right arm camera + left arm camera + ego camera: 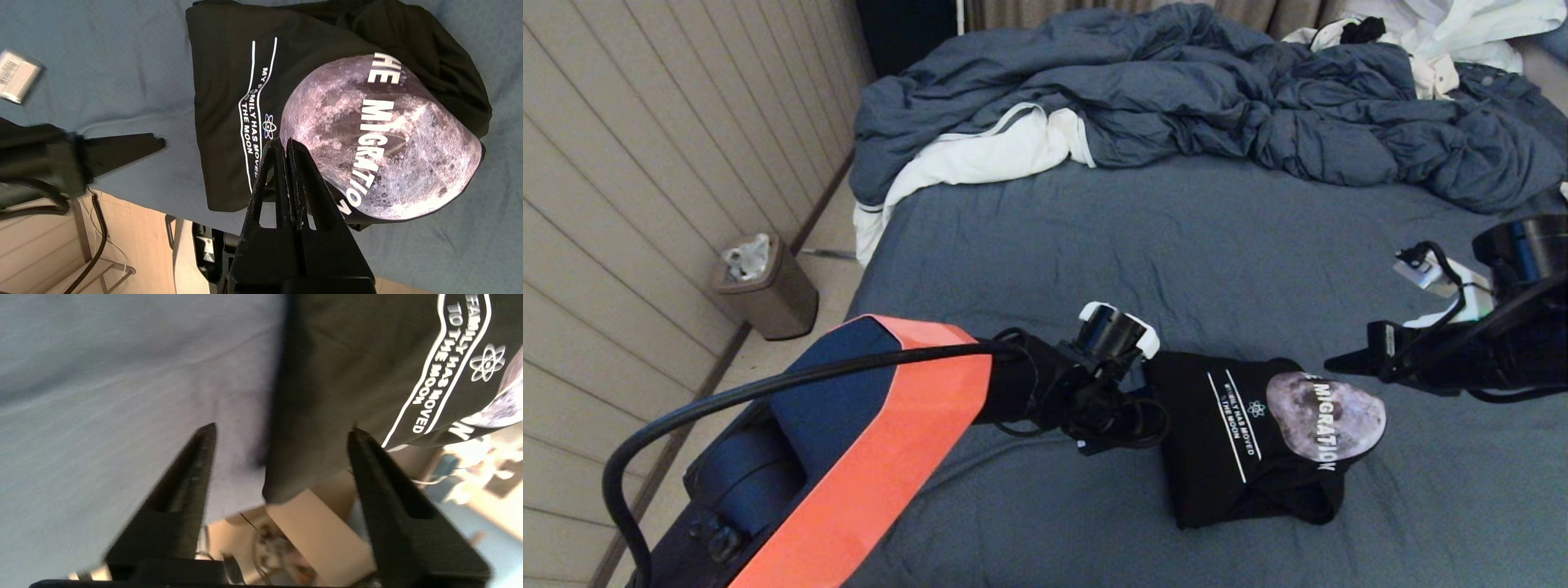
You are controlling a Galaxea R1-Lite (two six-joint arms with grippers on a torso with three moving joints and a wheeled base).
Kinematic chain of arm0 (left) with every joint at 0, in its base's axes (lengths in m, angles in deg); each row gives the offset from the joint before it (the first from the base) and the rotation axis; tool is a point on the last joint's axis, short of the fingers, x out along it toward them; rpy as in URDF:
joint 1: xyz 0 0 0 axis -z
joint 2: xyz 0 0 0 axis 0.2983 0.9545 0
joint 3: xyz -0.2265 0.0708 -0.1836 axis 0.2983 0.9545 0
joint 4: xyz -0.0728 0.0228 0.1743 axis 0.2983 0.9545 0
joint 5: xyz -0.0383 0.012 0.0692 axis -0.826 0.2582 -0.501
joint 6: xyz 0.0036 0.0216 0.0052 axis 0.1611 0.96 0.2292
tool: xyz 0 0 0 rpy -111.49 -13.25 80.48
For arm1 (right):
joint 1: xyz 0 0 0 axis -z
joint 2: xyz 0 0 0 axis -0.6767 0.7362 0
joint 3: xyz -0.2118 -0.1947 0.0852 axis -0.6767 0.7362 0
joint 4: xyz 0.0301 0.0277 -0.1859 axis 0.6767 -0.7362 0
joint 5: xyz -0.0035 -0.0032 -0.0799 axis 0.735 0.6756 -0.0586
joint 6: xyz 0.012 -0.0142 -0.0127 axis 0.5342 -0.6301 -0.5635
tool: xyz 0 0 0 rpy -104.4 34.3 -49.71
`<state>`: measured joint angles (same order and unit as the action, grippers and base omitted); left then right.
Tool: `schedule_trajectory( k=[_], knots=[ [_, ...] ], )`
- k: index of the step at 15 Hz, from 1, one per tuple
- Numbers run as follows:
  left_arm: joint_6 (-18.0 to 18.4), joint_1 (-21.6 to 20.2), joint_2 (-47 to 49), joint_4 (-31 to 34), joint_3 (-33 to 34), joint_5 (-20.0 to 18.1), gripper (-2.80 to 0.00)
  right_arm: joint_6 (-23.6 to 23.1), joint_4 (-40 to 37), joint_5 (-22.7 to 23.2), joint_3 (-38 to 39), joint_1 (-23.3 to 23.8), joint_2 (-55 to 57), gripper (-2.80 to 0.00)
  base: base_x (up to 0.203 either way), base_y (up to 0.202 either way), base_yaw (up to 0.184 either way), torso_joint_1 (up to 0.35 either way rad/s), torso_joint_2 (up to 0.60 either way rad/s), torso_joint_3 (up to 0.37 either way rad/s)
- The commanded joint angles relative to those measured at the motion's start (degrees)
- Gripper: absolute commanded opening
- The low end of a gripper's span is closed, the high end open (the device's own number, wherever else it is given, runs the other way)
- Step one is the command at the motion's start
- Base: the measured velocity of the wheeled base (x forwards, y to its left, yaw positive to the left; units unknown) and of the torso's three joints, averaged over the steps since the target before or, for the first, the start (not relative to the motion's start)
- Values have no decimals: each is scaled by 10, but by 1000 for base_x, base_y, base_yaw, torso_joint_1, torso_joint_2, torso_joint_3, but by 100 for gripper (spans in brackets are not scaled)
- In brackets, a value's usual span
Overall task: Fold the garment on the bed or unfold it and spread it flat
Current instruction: Fold the black T-shirt
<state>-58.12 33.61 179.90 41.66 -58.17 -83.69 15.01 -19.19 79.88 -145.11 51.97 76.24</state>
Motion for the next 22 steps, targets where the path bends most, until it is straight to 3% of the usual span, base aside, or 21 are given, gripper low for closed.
schedule_trajectory(
  k=[1,5,13,15,18,22],
  knots=[
    [12,26,16,-13,-2,15,0,-1,0,2,0,-2,-7,-280,0,0,0,0,0,0],
    [62,71,31,-30,-8,95,0,-5,0,3,15,-2,-26,-280,0,0,0,0,0,0],
    [65,70,13,-26,-8,100,0,-9,2,0,21,-11,18,-280,0,0,0,0,0,0],
    [62,63,3,-14,-7,100,0,-9,2,-1,14,-33,49,-280,0,0,0,0,0,0],
    [48,63,-7,7,-7,100,0,-10,3,-32,4,-50,66,-280,0,0,0,0,0,0],
    [44,57,-46,11,-3,101,0,-13,2,-35,8,-51,68,-280,0,0,0,0,0,0]
  ],
)
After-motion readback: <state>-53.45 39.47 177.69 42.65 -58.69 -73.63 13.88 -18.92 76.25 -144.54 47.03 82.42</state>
